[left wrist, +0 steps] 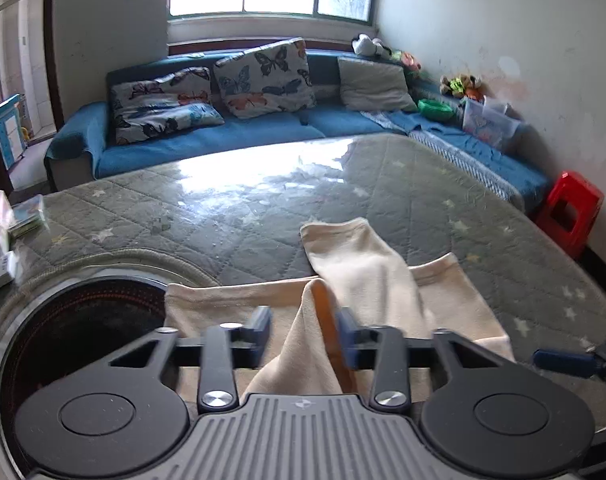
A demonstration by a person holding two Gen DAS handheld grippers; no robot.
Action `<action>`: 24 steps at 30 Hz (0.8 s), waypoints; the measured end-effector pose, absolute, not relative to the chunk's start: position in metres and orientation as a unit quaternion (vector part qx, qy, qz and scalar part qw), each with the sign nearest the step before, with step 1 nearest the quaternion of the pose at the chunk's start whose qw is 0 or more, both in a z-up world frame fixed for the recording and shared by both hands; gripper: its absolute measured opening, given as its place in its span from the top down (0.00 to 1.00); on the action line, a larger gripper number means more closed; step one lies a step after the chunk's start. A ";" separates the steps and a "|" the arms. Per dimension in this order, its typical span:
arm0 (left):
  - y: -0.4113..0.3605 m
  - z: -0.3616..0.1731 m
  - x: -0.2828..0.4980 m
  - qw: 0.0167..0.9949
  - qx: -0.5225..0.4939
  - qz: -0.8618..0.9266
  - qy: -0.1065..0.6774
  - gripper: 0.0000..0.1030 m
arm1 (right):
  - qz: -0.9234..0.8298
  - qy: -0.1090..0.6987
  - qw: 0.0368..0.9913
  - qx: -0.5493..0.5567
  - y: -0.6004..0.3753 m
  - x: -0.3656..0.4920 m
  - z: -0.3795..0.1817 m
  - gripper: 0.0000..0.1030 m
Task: Fold clothes
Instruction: 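Close the left tool on an edge of the cream shirt, then close the right tool on the shirt while the left tool holds its edge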
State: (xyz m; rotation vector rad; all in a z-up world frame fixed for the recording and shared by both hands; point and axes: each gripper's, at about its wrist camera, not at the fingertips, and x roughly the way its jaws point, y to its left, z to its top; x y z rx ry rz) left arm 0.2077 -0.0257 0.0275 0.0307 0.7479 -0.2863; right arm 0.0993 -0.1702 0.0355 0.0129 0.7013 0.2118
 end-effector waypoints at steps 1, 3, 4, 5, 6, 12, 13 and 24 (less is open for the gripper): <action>-0.025 0.025 0.210 0.919 0.011 -0.144 0.367 0.77 | 0.103 0.343 0.934 0.006 -0.171 0.101 0.035 0.26; -0.022 0.020 0.215 0.915 0.003 -0.154 0.373 0.85 | 0.102 0.344 0.934 0.005 -0.171 0.106 0.035 0.27; -0.021 0.017 0.218 0.913 -0.001 -0.159 0.376 0.91 | 0.101 0.344 0.934 0.004 -0.172 0.108 0.034 0.27; -0.019 0.016 0.218 0.912 -0.005 -0.165 0.376 0.92 | 0.101 0.344 0.934 0.004 -0.172 0.111 0.035 0.27; -0.019 0.016 0.218 0.912 -0.004 -0.170 0.374 0.97 | 0.101 0.343 0.934 0.004 -0.172 0.114 0.035 0.27; -0.005 0.024 0.202 0.926 -0.005 -0.155 0.344 0.98 | 0.108 0.339 0.934 0.004 -0.171 0.139 0.041 0.33; -0.001 0.026 0.199 0.929 -0.010 -0.148 0.339 0.98 | 0.109 0.339 0.935 0.005 -0.170 0.143 0.042 0.34; 0.051 0.040 0.154 0.945 -0.048 -0.090 0.310 0.98 | 0.150 0.350 0.925 0.010 -0.142 0.196 0.041 0.46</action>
